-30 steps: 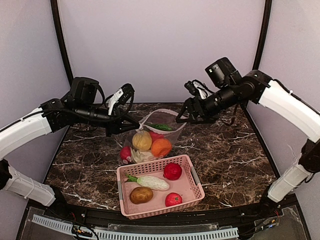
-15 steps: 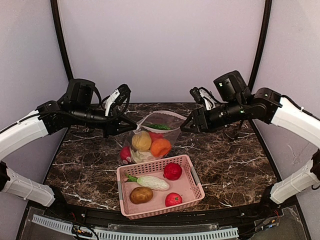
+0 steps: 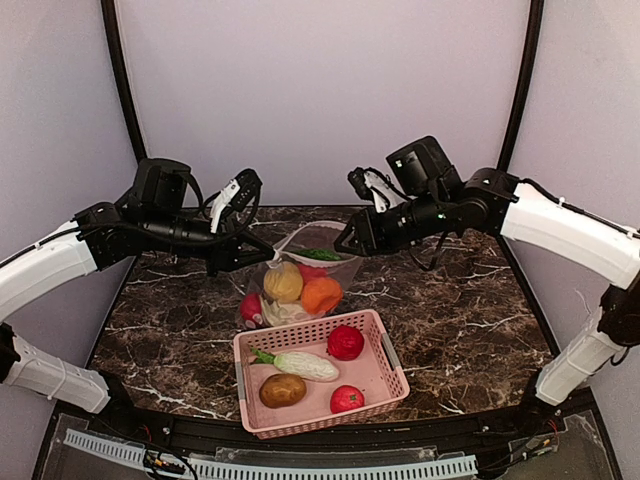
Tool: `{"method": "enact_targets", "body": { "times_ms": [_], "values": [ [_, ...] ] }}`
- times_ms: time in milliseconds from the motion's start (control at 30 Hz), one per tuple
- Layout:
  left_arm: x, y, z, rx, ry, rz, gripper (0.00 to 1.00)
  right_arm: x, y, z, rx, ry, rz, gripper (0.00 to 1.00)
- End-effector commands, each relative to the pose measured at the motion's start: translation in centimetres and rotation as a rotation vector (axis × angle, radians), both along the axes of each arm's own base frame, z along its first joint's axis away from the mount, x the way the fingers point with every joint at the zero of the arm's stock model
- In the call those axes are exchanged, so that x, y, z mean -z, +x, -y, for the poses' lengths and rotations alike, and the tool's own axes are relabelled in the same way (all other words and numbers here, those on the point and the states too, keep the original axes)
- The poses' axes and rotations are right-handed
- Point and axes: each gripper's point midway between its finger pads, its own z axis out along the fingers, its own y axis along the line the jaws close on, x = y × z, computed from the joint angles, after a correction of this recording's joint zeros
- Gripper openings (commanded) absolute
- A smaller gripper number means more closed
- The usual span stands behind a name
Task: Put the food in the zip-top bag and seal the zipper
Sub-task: Adjust the zipper food storage bag at the center of the board.
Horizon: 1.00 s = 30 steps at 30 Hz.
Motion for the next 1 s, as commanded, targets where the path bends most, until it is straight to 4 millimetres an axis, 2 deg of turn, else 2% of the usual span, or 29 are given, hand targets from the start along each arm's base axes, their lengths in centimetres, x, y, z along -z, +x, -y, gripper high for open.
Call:
{"method": "enact_targets", "body": {
  "times_ms": [0, 467, 800, 967],
  "values": [
    [-0.3, -0.2, -0.3, -0.003, -0.013, 0.01, 0.01, -0.5, 0.7, -0.7, 0.008, -0.011, 0.049, 0.34],
    [-0.1, -0.1, -0.2, -0.001, -0.005, 0.009, 0.01, 2.1, 0.5, -2.0, -0.018, -0.054, 0.011, 0.33],
    [0.2, -0.4, 0.1, 0.028, 0.002, 0.001, 0.01, 1.2, 1.2, -2.4, -0.012, -0.041, 0.052, 0.21],
    [0.3, -1.0, 0.6, 0.085, 0.001, -0.02, 0.01, 1.3, 1.8, -3.4, -0.039, -0.061, 0.061, 0.16]
  ]
}}
